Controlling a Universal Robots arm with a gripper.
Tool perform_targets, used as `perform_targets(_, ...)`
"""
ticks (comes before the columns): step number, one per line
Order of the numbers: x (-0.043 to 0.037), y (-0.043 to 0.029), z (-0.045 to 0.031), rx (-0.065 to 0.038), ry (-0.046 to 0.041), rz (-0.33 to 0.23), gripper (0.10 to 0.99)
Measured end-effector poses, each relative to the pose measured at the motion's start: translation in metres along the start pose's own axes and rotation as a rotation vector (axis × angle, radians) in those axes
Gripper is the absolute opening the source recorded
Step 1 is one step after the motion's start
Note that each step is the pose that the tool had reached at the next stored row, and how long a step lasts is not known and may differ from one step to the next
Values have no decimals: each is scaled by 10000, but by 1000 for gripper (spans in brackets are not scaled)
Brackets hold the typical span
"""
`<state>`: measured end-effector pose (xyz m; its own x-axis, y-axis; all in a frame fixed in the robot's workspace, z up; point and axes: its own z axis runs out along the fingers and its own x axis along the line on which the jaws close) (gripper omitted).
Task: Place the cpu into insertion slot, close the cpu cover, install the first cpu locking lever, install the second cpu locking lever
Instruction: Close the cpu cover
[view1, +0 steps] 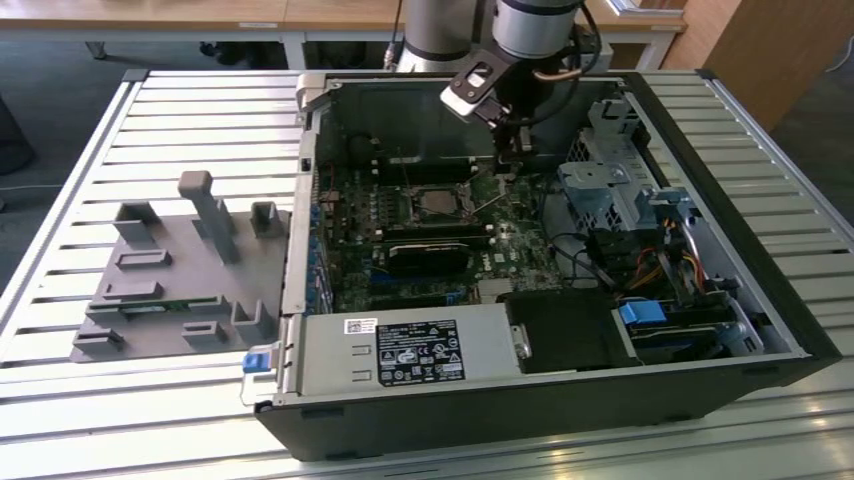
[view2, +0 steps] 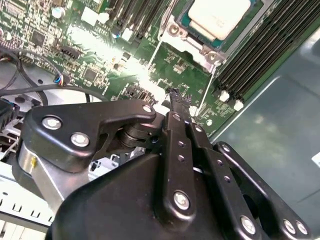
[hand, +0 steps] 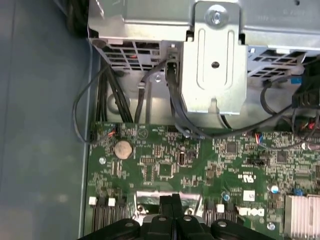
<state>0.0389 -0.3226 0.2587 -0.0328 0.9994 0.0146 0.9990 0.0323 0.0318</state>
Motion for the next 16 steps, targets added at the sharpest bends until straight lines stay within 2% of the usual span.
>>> perform_targets(16, 40, 194, 50, 56, 2, 1, 106)
